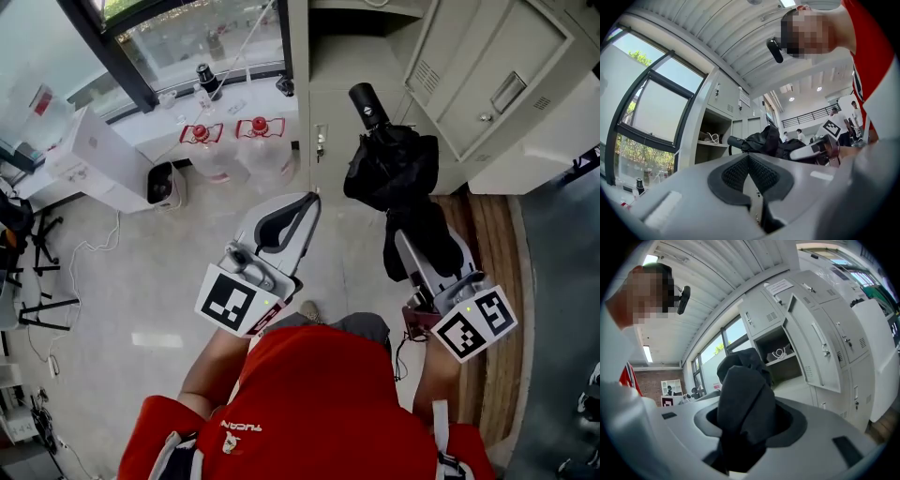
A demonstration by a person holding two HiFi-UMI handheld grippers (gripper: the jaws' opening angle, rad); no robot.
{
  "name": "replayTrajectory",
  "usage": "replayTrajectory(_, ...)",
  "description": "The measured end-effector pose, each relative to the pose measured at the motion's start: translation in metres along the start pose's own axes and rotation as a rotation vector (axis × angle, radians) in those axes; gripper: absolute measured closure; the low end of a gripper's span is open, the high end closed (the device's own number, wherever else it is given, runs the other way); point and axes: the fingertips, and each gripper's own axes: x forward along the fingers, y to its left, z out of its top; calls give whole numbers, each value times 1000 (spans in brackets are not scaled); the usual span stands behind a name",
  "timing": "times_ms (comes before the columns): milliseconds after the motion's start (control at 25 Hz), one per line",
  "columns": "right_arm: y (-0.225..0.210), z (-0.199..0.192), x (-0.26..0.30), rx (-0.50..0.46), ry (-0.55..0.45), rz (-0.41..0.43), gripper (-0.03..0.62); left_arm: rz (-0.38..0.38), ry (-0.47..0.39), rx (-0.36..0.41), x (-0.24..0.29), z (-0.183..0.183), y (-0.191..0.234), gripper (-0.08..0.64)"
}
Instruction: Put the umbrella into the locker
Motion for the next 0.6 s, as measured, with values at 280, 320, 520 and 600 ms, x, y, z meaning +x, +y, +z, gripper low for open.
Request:
replayTrajectory(280, -15, 8, 39, -23, 27, -29, 382, 6, -1, -29, 14, -8, 38, 555)
replayTrajectory(320, -18, 11, 44, -31, 30, -32, 382, 7, 0, -31, 17, -8, 42, 555)
replayTrajectory(520, -39, 25, 72, -72, 42, -23, 383, 23, 8, -20, 38, -11, 62, 555)
replayTrajectory(600, -52, 27, 84, -81, 44, -14, 383, 38, 10, -11, 49, -16, 71, 555)
